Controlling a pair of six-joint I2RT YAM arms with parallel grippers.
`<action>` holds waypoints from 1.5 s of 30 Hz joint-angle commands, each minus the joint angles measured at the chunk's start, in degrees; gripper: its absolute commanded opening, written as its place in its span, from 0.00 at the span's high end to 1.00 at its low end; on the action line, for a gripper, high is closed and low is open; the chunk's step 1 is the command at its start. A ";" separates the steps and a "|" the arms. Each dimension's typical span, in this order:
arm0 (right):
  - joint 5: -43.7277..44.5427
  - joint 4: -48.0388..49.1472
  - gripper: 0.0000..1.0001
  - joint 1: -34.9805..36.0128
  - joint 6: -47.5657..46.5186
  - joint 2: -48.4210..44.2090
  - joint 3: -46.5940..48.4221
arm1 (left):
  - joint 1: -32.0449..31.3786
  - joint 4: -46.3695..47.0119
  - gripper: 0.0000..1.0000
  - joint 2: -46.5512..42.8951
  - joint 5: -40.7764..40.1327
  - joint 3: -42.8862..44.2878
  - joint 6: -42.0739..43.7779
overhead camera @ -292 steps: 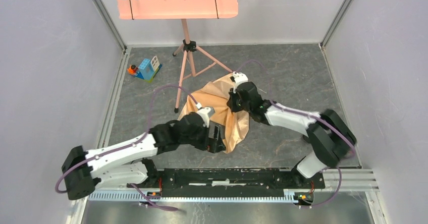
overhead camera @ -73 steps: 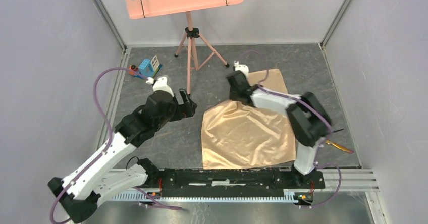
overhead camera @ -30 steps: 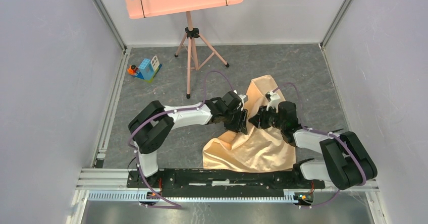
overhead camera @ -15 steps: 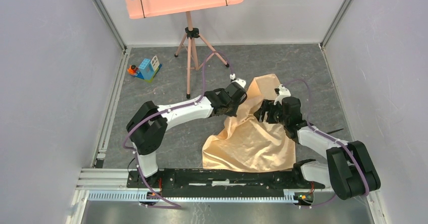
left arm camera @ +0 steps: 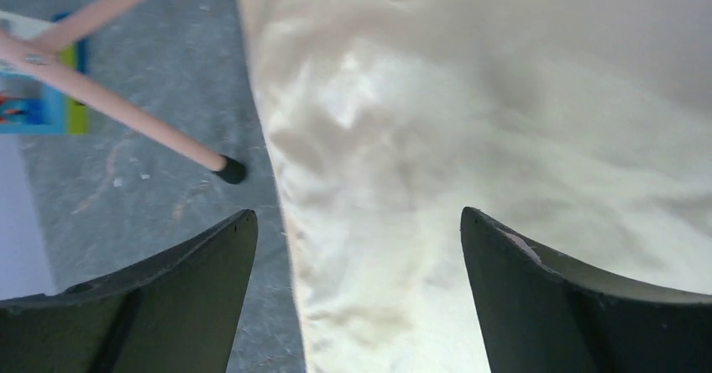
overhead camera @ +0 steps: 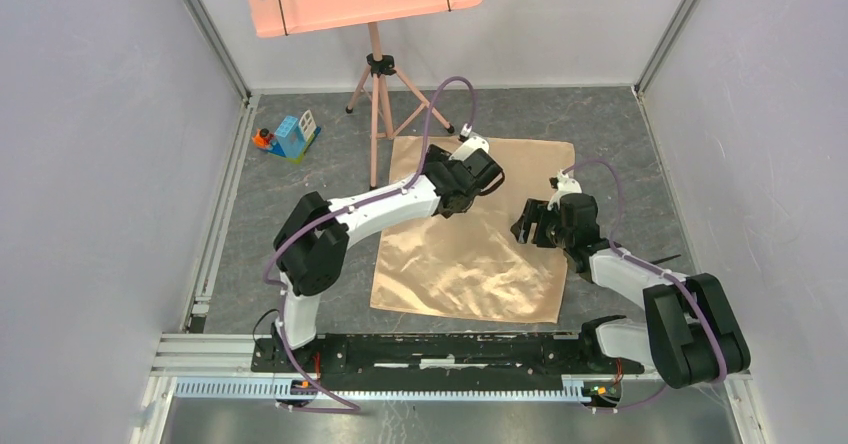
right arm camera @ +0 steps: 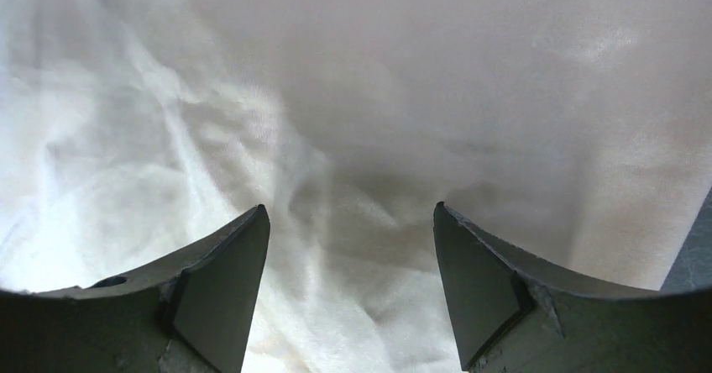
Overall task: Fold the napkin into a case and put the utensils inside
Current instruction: Smooth out the napkin at the center of the board.
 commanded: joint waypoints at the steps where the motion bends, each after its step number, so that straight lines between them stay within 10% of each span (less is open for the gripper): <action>1: -0.95 1.80 0.23 -0.56 -1.86 0.49 -0.13 | 0.37 -0.22 0.03 -7.81 14.68 -1.53 0.04; 14: 8.51 -11.86 0.10 -1.18 -9.17 3.48 8.80 | 8.76 10.63 0.00 -10.76 42.14 -14.49 -9.16; 28: 13.78 -34.36 0.12 -5.41 -1.67 -10.59 6.56 | 8.50 25.49 0.00 -21.14 48.28 -37.39 -15.63; 45: 0.76 -27.30 0.74 -4.28 -3.01 -15.15 3.69 | 8.17 26.49 0.00 -32.19 51.56 -42.68 -17.43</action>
